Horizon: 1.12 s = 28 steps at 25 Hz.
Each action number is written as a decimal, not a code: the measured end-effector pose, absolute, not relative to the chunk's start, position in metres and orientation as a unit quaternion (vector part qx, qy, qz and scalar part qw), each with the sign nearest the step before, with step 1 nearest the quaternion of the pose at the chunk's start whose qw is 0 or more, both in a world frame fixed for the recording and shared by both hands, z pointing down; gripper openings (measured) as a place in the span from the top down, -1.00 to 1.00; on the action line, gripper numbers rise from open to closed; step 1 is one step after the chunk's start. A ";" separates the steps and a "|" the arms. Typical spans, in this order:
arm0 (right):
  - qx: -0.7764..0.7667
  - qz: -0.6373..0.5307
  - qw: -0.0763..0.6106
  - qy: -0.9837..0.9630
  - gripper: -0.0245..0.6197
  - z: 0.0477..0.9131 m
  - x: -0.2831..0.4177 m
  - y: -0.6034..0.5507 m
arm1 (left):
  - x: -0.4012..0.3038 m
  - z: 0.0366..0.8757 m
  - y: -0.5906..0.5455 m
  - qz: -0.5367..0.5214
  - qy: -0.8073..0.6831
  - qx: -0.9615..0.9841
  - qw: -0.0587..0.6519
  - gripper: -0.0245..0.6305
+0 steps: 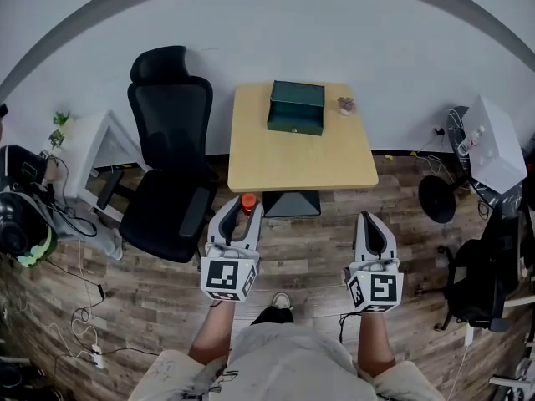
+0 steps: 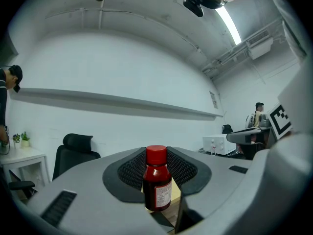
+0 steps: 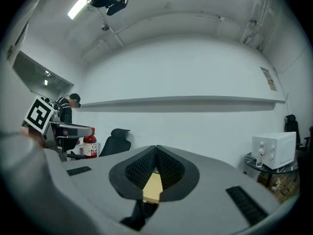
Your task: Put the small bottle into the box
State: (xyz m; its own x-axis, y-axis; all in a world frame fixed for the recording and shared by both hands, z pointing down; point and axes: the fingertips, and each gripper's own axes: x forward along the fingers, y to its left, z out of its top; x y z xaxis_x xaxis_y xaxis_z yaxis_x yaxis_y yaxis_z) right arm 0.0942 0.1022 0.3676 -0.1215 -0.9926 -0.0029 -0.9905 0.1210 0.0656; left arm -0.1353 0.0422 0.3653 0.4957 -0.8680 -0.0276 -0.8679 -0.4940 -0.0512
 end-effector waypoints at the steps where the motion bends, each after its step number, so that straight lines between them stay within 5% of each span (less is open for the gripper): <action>1: 0.662 -0.026 0.023 -0.749 0.88 0.368 0.091 0.094 | -0.139 0.366 0.034 0.000 0.503 -0.864 0.027 0.51; 28: 0.655 -0.036 0.002 -0.755 0.88 0.365 0.154 -0.106 | -0.066 0.364 -0.159 -0.005 0.498 -0.867 0.037 0.51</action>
State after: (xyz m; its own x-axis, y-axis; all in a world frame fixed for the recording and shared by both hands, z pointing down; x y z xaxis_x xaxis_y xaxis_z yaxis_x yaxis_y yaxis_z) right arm 0.1545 -0.1055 0.3646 -0.1416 -0.9889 -0.0445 -0.9887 0.1390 0.0563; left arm -0.0657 -0.1594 0.3640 0.5048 -0.8628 -0.0282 -0.8621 -0.5021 -0.0687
